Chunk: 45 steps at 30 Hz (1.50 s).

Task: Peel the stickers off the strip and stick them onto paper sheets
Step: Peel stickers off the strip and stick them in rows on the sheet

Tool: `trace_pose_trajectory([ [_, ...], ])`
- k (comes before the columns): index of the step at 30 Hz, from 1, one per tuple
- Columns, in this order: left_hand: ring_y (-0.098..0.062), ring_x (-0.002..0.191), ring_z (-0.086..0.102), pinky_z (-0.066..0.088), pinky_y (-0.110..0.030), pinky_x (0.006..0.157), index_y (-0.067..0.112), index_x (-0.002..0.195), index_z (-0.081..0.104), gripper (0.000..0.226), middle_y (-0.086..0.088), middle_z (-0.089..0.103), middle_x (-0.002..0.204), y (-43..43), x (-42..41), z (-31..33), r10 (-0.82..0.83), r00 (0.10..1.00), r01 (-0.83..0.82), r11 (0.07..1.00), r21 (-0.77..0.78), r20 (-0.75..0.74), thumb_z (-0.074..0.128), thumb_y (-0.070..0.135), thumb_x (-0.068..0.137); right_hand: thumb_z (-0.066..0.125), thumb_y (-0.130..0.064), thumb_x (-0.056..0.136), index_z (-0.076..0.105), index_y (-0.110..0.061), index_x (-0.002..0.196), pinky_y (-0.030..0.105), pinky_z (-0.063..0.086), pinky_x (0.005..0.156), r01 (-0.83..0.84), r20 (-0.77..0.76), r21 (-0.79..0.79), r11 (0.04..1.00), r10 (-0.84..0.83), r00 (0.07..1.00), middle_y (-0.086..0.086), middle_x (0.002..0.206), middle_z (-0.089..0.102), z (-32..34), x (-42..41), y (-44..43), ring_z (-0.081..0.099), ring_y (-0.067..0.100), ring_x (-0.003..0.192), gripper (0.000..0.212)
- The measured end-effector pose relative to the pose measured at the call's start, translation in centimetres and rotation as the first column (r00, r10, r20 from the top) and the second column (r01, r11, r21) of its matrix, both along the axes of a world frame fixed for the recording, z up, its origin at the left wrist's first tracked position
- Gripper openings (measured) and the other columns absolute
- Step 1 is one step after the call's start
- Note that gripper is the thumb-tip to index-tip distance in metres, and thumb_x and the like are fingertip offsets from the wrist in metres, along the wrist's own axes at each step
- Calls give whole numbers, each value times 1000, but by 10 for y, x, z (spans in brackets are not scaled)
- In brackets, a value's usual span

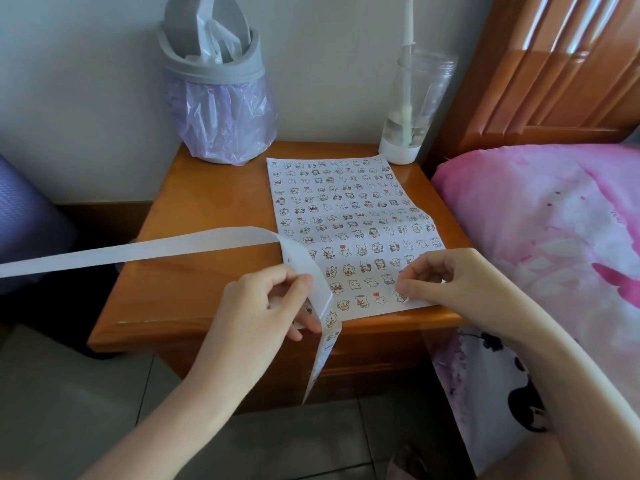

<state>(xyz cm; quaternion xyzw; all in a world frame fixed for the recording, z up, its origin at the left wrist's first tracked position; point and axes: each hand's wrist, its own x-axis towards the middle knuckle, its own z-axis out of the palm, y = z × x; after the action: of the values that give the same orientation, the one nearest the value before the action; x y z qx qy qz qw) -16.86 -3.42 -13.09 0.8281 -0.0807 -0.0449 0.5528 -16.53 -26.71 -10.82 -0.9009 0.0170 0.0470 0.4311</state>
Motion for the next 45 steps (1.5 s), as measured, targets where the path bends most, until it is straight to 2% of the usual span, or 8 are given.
trace_pose_trajectory([
  [11,-4,60,68,51,-12,48,19,104,65,21,9,72,86,0,1,-1,-10,1000,10,1000,11,0,53,28,89,76,-19,76,74,-18,77,8,44,59,6,42,-23,1000,-5,999,-6,74,71,-3,0,2,56,-4,61,3],
  [21,-1,58,68,50,-10,48,25,104,61,18,13,70,83,0,1,-1,-10,1000,10,1000,18,-2,54,29,88,77,-22,75,72,-21,74,10,43,58,5,83,-73,997,1,997,-7,70,67,-7,0,2,51,-4,59,5],
  [29,1,56,66,48,-8,47,25,103,61,15,14,70,77,1,2,0,-13,1000,13,1000,27,3,53,27,90,80,-39,67,67,-26,73,19,36,55,15,76,-111,994,-7,997,-12,61,55,-12,1,3,44,-3,54,19],
  [34,-1,57,67,49,-10,48,24,103,62,17,13,71,79,1,2,0,-20,1000,20,998,52,0,53,29,90,78,-38,71,62,-28,81,23,36,58,10,78,-126,992,0,997,-9,62,54,-14,3,2,43,0,52,21],
  [36,-2,58,67,49,-10,48,25,102,62,16,14,71,79,1,2,-1,-18,1000,18,999,50,1,53,29,89,76,-34,75,58,-31,86,21,35,58,-8,71,-140,990,19,997,-6,65,57,-13,3,2,45,-2,52,21],
  [40,-3,59,68,49,-10,48,24,102,63,16,13,72,79,2,2,-1,-16,1000,17,999,44,-2,53,28,90,68,-25,85,57,-31,85,15,33,55,-9,112,-170,985,28,993,-6,63,56,-15,4,-3,46,-2,53,12],
  [45,-2,56,67,49,-10,48,27,99,61,12,12,71,75,1,3,0,-19,1000,19,999,40,-5,53,27,90,75,-33,76,58,-26,85,18,36,54,-24,77,-119,993,33,996,-6,60,55,-13,3,-2,45,-1,51,20],
])
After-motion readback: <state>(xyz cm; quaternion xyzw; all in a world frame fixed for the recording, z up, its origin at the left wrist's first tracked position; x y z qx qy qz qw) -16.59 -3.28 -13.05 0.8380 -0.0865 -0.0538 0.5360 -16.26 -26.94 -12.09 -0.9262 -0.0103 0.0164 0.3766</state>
